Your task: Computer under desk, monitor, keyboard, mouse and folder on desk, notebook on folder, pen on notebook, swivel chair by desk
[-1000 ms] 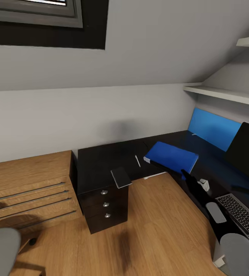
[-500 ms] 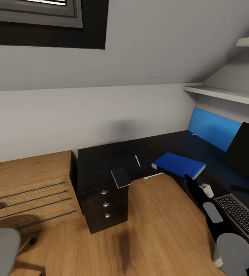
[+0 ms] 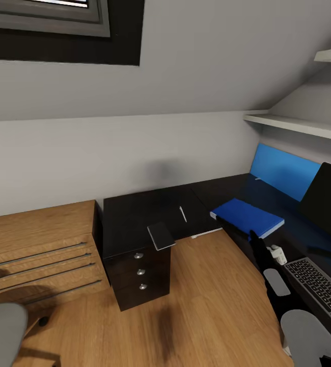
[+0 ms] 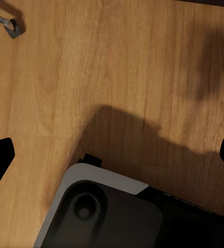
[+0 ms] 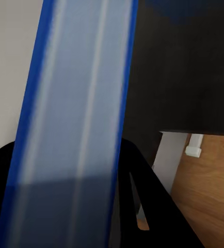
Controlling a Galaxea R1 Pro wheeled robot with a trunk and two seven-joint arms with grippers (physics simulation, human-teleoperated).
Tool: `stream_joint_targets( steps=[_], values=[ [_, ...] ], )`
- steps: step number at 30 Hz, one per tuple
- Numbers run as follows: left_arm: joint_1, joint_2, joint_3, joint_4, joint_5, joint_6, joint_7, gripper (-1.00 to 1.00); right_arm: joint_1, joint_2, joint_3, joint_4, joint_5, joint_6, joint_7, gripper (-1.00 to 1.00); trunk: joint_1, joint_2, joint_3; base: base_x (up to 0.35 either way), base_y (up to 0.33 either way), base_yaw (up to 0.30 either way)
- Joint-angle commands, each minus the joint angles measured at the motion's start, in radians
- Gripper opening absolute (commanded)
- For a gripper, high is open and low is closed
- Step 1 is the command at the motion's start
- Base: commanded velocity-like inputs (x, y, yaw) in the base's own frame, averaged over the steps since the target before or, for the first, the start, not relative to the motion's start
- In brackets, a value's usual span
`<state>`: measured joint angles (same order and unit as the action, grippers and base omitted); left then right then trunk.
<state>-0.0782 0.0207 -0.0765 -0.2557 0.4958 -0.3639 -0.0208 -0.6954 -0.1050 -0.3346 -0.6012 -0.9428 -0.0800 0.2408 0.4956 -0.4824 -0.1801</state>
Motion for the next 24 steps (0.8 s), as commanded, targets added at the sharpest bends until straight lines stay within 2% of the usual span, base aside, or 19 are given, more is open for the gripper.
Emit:
stream_joint_targets(
  steps=[1, 3, 5, 7, 8, 11, 13, 15, 24],
  values=[
    [-0.001, 0.001, -0.008, 0.001, 0.01, -0.004, -0.002, 1.0, -0.001, 0.001, 0.0, 0.001, -0.024, -0.002, 0.007, -1.0, 0.0, -0.002, -0.002, 0.0, 0.0, 0.0],
    [-0.001, 0.001, -0.008, 0.001, 0.01, -0.004, -0.002, 1.0, -0.001, 0.001, 0.0, 0.001, -0.057, -0.002, 0.007, -1.0, 0.0, -0.002, -0.002, 0.0, 0.0, 0.0],
    [-0.001, 0.001, -0.008, 0.001, 0.01, -0.004, -0.002, 1.0, -0.001, 0.002, 0.002, 0.001, -0.12, -0.001, 0.008, -1.0, 0.0, -0.002, -0.002, 0.0, 0.0, 0.0],
    [-0.001, 0.001, -0.008, 0.001, 0.01, -0.004, -0.002, 1.0, -0.001, 0.002, 0.002, 0.001, -0.157, -0.001, 0.008, -1.0, 0.0, -0.002, -0.002, 0.0, 0.0, 0.0],
    [-0.001, 0.001, -0.008, 0.001, 0.01, -0.004, -0.002, 1.0, -0.001, 0.002, 0.002, 0.001, -0.195, -0.001, 0.008, -1.0, 0.0, -0.002, -0.002, 0.0, 0.0, 0.0],
    [-0.001, 0.001, -0.008, 0.001, 0.01, -0.004, -0.002, 1.0, -0.001, 0.002, 0.003, 0.002, -0.271, -0.001, 0.009, -1.0, 0.0, -0.002, -0.002, 0.0, 0.0, 0.0],
    [-0.001, 0.001, -0.008, 0.001, 0.01, -0.004, -0.002, 1.0, -0.001, 0.002, 0.003, 0.002, -0.298, -0.001, 0.009, -1.0, 0.0, -0.002, -0.002, 0.0, 0.0, 0.0],
    [-0.001, 0.001, -0.008, 0.001, 0.01, -0.004, -0.002, 1.0, -0.001, 0.002, 0.004, 0.002, -0.311, -0.001, 0.012, -1.0, 0.0, -0.002, -0.002, 0.0, 0.0, 0.0],
    [-0.001, 0.001, -0.008, 0.001, 0.01, -0.004, -0.002, 1.0, -0.001, 0.002, 0.005, 0.003, -0.318, 0.0, 0.012, -1.0, 0.0, -0.002, -0.002, 0.0, 0.0, 0.0]
  ],
)
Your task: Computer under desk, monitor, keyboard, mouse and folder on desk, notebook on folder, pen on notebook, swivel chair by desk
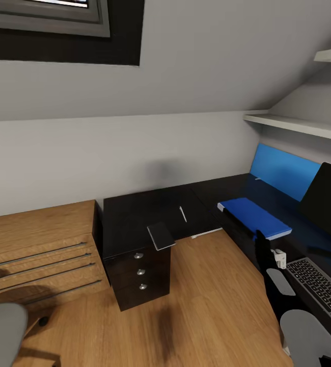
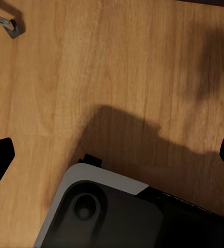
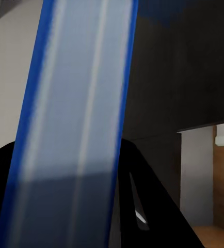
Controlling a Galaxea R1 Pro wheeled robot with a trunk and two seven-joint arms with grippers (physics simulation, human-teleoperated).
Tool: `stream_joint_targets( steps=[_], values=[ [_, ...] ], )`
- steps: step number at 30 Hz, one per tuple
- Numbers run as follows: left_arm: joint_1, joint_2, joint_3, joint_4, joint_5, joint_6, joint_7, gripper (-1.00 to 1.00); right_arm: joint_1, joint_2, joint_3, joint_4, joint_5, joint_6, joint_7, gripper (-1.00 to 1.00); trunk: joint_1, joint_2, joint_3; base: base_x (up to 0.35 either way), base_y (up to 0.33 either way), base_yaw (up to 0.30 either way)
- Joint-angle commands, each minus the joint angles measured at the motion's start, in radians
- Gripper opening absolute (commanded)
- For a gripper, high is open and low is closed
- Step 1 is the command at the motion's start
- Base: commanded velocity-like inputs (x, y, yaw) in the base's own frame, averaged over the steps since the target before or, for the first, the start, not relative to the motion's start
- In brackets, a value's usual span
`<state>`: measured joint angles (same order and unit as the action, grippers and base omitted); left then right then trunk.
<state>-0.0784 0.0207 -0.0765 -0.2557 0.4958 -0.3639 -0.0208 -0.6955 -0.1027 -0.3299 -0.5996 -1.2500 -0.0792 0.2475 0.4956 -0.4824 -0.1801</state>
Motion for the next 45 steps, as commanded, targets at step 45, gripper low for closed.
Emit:
stream_joint_targets(
  steps=[45],
  values=[
    [-0.001, 0.002, -0.008, 0.001, 0.01, -0.004, -0.002, 1.0, -0.001, 0.061, 0.006, 0.022, -0.008, -0.01, 0.005, -1.0, 0.0, -0.002, -0.002, 0.045, -0.036, 0.0]
  ],
)
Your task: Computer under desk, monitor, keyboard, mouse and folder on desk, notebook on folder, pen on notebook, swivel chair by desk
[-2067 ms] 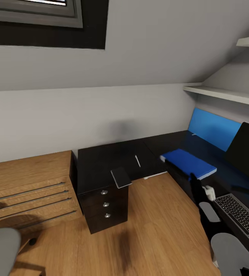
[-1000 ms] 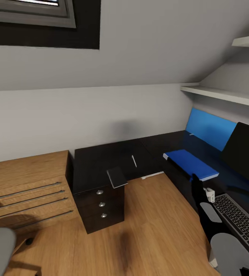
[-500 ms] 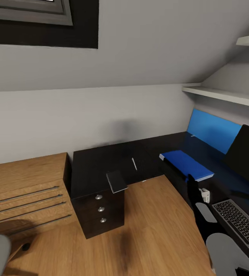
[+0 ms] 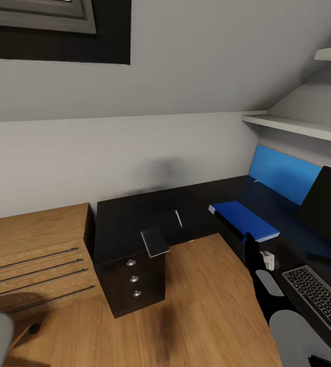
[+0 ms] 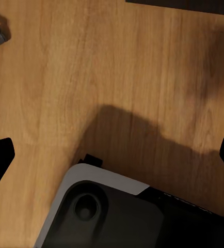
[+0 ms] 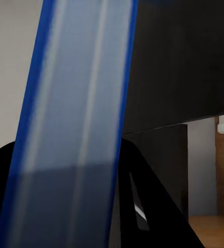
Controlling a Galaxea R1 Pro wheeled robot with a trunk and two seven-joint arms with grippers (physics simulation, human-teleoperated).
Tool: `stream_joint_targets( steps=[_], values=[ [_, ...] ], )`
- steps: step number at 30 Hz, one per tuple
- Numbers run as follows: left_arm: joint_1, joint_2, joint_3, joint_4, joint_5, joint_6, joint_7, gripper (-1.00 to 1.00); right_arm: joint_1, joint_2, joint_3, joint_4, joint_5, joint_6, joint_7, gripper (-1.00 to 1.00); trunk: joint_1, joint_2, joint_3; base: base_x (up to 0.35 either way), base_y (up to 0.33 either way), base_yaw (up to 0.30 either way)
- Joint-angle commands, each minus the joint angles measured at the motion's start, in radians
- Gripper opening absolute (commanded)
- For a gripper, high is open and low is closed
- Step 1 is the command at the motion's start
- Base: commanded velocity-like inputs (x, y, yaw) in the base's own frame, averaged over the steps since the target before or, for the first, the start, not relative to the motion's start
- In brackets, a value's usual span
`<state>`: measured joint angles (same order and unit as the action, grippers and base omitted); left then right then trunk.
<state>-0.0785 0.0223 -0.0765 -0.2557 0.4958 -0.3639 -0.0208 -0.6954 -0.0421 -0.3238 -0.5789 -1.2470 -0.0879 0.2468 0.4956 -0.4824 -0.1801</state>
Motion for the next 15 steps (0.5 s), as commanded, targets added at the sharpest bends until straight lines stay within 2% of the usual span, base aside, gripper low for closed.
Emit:
stream_joint_targets(
  steps=[1, 4, 10, 15],
  values=[
    [-0.001, 0.001, -0.008, 0.001, 0.01, -0.004, -0.002, 1.0, -0.001, 0.0, 0.0, 0.002, -0.01, -0.002, 0.007, -1.0, 0.0, -0.002, -0.002, 0.0, 0.0, 0.0],
    [-0.001, 0.001, -0.008, 0.001, 0.01, -0.004, -0.002, 1.0, -0.001, -0.002, 0.0, 0.01, -0.008, -0.002, 0.009, -1.0, 0.0, -0.002, -0.002, 0.0, -0.07, 0.0],
    [-0.001, 0.001, -0.008, 0.001, 0.01, -0.004, -0.002, 1.0, -0.001, -0.007, 0.001, 0.033, -0.004, -0.004, 0.006, -1.0, 0.0, -0.002, -0.002, 0.0, -0.173, 0.0],
    [-0.001, 0.001, -0.008, 0.001, 0.01, -0.004, -0.002, 1.0, -0.001, -0.008, 0.002, 0.037, -0.002, -0.004, 0.003, -1.0, 0.0, -0.002, -0.002, 0.0, -0.041, 0.0]
  ],
)
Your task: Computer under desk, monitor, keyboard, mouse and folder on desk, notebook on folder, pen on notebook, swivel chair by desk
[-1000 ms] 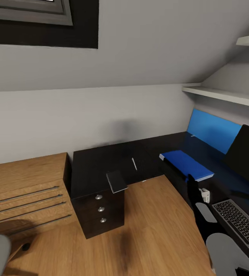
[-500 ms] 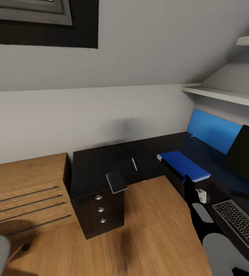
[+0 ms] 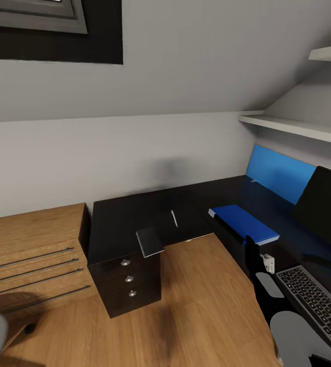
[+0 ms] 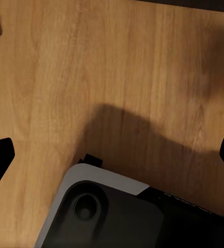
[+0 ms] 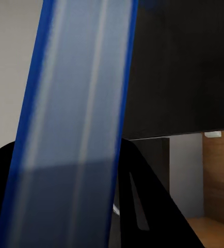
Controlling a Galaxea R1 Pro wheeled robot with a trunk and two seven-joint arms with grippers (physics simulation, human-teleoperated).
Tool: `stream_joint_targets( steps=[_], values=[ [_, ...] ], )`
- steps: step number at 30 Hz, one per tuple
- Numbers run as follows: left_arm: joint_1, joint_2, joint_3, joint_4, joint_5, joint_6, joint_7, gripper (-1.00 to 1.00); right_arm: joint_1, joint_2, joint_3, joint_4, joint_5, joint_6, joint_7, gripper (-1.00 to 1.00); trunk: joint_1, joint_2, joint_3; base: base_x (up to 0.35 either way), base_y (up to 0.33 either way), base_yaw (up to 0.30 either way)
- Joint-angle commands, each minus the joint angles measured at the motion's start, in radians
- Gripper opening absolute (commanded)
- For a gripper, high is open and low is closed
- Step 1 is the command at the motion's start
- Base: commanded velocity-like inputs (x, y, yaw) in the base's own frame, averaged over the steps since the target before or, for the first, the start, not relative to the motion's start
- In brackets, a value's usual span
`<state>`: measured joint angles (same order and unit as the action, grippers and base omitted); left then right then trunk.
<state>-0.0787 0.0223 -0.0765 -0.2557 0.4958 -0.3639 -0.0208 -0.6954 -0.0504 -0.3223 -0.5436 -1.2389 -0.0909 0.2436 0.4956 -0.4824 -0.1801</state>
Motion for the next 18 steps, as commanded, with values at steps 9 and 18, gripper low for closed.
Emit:
stream_joint_targets(
  steps=[9, 18],
  values=[
    [-0.001, 0.001, -0.008, 0.001, 0.01, -0.004, -0.002, 1.0, -0.001, 0.0, 0.0, 0.003, -0.01, -0.001, 0.005, -1.0, 0.0, -0.002, -0.002, 0.132, -0.004, 0.0],
    [-0.001, 0.001, -0.009, 0.001, 0.009, -0.004, -0.002, 1.0, -0.001, -0.002, 0.0, 0.011, -0.01, -0.001, 0.004, -1.0, 0.0, -0.002, -0.002, 0.05, -0.013, 0.0]
  ],
)
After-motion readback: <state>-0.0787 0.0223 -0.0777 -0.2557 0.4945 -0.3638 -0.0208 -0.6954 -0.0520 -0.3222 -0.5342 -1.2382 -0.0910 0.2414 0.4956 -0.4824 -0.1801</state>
